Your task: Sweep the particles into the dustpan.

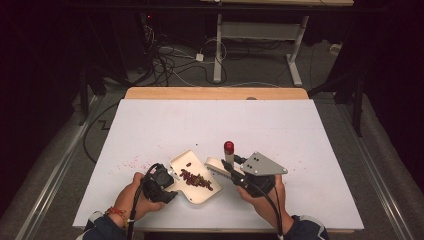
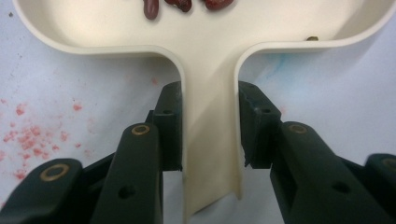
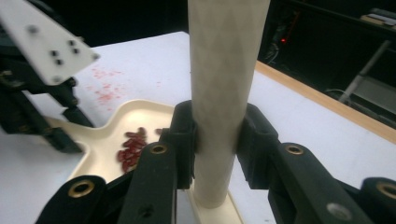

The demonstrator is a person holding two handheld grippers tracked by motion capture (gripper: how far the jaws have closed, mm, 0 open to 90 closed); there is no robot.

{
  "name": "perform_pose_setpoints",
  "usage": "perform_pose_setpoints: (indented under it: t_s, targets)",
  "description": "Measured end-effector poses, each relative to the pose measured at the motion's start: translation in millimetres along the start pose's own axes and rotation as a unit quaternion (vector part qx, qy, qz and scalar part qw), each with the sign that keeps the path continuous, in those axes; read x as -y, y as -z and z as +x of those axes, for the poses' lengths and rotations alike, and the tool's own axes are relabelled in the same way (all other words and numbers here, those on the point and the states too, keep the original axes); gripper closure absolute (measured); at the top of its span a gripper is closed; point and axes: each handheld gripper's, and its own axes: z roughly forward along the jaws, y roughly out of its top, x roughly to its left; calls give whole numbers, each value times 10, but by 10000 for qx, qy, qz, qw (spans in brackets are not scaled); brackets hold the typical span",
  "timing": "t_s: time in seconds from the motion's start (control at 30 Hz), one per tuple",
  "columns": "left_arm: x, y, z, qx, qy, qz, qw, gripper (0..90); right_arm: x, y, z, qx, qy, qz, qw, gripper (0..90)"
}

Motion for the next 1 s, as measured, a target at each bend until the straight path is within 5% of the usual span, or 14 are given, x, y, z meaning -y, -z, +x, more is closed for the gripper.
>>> perform_pose_setpoints:
  t_s: [0.17, 0.3, 0.5, 0.7, 1.0]
  targets:
    - [25, 6, 6, -9, 32, -9, 10000, 639, -41, 27, 111, -183, 15, -113, 9998, 705]
    - [22, 4, 7, -8, 9, 12, 10000, 639, -88, 88, 71, -240, -48, -275, 9993, 704]
    - [21, 3, 12, 9, 29, 17, 10000, 639, -81, 71, -33, 202, 143, -327, 9992, 704]
    - [21, 0, 19, 35, 58, 0, 10000, 639, -18, -198, -72, 414, 249, -323, 9983, 705]
    - [33, 1, 48, 114, 125, -26, 9999, 638, -62, -131, 146, -209, 138, -260, 9993, 705]
